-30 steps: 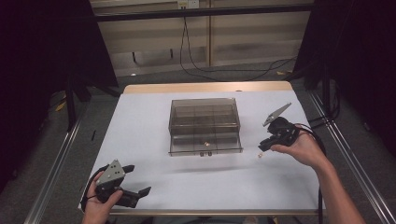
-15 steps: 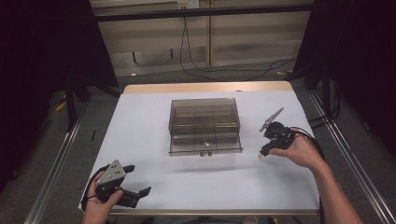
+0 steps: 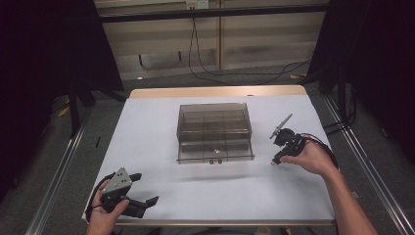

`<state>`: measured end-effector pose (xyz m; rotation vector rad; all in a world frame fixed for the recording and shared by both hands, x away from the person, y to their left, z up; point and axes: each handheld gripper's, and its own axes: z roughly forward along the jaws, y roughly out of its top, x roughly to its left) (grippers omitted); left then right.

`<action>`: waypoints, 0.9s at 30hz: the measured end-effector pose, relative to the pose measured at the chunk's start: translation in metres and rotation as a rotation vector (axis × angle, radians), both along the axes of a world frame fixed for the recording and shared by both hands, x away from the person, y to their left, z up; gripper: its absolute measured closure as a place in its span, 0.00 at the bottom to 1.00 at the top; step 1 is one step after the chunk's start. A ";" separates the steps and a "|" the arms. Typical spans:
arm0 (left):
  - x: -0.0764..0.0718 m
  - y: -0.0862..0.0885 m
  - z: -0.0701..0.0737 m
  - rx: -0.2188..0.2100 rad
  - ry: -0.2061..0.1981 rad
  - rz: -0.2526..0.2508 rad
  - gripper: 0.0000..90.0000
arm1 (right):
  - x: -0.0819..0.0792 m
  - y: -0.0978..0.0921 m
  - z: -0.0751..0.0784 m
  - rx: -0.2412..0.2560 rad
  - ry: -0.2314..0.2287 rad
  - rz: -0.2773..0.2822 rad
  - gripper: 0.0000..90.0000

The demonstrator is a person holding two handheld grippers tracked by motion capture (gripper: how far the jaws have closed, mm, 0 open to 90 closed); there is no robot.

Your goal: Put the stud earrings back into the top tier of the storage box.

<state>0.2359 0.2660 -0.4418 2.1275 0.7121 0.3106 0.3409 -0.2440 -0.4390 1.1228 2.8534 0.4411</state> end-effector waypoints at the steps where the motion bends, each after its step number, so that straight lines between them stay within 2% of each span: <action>1: 0.000 0.000 0.000 0.000 0.000 0.000 0.04 | 0.000 0.001 -0.001 -0.004 0.007 -0.002 0.87; 8: 0.000 0.001 0.000 -0.002 -0.002 -0.001 0.04 | 0.002 0.006 -0.007 -0.034 0.008 0.016 0.87; 16: 0.000 0.000 0.000 -0.004 -0.001 0.000 0.04 | 0.002 0.009 -0.008 -0.035 0.024 0.016 0.89; 18: 0.000 0.000 0.000 -0.005 -0.001 -0.001 0.04 | 0.002 0.009 -0.009 -0.037 0.018 0.031 0.90; 27: 0.000 0.001 0.001 -0.002 -0.004 -0.001 0.04 | 0.001 0.010 -0.009 -0.031 0.028 0.019 0.96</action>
